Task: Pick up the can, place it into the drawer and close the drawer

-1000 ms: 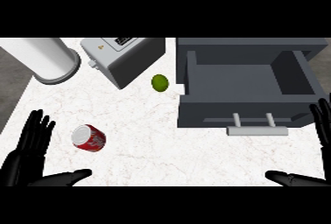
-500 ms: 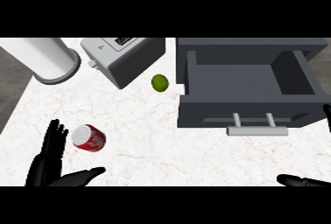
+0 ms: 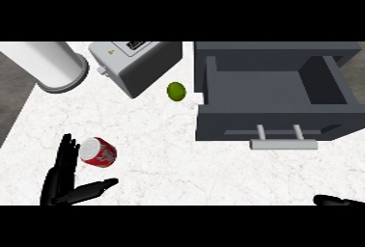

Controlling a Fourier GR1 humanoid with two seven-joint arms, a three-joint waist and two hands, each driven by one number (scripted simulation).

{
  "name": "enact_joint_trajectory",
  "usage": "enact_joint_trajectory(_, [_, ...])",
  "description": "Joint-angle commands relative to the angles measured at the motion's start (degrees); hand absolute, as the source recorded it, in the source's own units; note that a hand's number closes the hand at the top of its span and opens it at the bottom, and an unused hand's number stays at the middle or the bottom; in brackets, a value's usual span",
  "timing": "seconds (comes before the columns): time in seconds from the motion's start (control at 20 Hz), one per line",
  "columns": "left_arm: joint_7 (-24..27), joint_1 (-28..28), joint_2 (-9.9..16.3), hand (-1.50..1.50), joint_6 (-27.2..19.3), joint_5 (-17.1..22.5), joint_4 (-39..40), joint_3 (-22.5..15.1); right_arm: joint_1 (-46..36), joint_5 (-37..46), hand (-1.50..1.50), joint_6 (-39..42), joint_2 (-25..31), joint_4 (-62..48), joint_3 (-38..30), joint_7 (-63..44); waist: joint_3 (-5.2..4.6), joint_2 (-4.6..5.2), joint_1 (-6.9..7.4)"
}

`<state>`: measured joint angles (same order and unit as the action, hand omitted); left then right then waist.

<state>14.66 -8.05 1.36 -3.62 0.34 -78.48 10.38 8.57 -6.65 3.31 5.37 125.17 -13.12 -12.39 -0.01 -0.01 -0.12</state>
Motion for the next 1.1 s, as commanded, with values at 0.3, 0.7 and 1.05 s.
enact_joint_trajectory(0.3, [9.87, 7.21, 2.42, -1.50, 0.73, 2.71, 18.26, 4.51, -1.30, -5.80, -1.50, 2.76, 3.64, 1.88, -7.10, -4.62, 0.00, 0.00, -0.06])
enact_joint_trajectory(0.7, [13.47, 15.77, 5.78, -1.50, 0.75, 4.49, 31.68, 6.63, -2.44, -0.89, -1.50, 2.69, 1.05, -0.79, -4.08, -2.23, 0.00, 0.04, -0.06])
enact_joint_trajectory(1.05, [20.30, 23.03, 7.44, -1.50, 2.57, 4.44, 43.65, 6.48, -1.04, 1.35, -1.50, 2.12, -1.44, 2.83, -1.74, -3.54, -0.02, 0.06, -0.19])
